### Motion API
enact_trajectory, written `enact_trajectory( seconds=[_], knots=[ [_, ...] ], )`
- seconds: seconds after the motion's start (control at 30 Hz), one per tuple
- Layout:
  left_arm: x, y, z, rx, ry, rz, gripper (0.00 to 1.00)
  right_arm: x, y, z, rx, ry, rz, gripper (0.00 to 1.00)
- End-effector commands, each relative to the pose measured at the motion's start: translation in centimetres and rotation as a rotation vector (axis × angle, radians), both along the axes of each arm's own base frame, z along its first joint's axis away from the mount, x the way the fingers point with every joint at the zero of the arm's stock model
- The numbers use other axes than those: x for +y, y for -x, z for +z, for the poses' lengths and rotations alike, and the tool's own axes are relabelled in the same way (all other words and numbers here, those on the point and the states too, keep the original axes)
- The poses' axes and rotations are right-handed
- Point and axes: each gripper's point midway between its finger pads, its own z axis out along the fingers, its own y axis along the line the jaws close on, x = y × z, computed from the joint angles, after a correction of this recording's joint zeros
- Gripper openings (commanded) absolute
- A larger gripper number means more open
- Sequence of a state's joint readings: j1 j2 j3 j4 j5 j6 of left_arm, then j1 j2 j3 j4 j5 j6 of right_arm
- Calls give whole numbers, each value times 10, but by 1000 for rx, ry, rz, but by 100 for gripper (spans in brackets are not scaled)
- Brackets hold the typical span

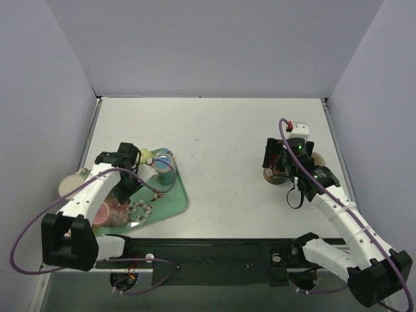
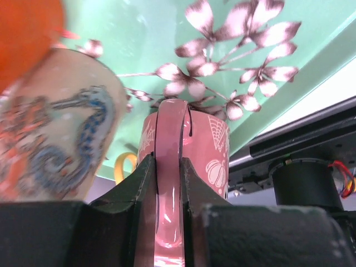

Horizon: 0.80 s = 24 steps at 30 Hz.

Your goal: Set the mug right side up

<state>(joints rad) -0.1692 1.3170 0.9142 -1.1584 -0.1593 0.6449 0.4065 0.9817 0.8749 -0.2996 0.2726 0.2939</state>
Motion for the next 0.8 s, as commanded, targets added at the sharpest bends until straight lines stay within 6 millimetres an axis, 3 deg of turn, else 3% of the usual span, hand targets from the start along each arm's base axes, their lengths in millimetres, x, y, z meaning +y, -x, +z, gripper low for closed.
enact_trajectory(
  seconds=[0.0,0.17,0.3,0.43,0.47,0.57,0.6,0.63,0.67,0.7,0.77],
  knots=[
    [-12,-24,49,-224,89,-4,0,17,0,10,-15,-51,51,97],
    [-10,-23,63,-239,75,52,0,60,9,27,-42,-90,209,97],
    [-28,-33,91,-328,188,86,0,112,22,45,-87,-215,403,95],
    [-48,-46,131,-450,313,89,0,193,57,80,-151,-470,750,95],
    [-51,-46,135,-458,333,89,0,212,59,97,-204,-554,795,95],
    [-67,-48,146,-499,426,80,0,262,84,115,-216,-681,965,95],
    [-69,-48,148,-508,447,87,0,281,83,119,-215,-712,994,95],
    [-75,-47,155,-526,479,76,0,298,99,121,-178,-754,1057,95],
    [-77,-47,159,-538,497,81,0,316,95,121,-169,-777,1080,95],
    [-81,-46,170,-567,528,67,0,329,106,123,-129,-817,1121,95],
    [-88,-46,188,-615,578,59,0,356,102,114,-95,-851,1135,95]
  ],
)
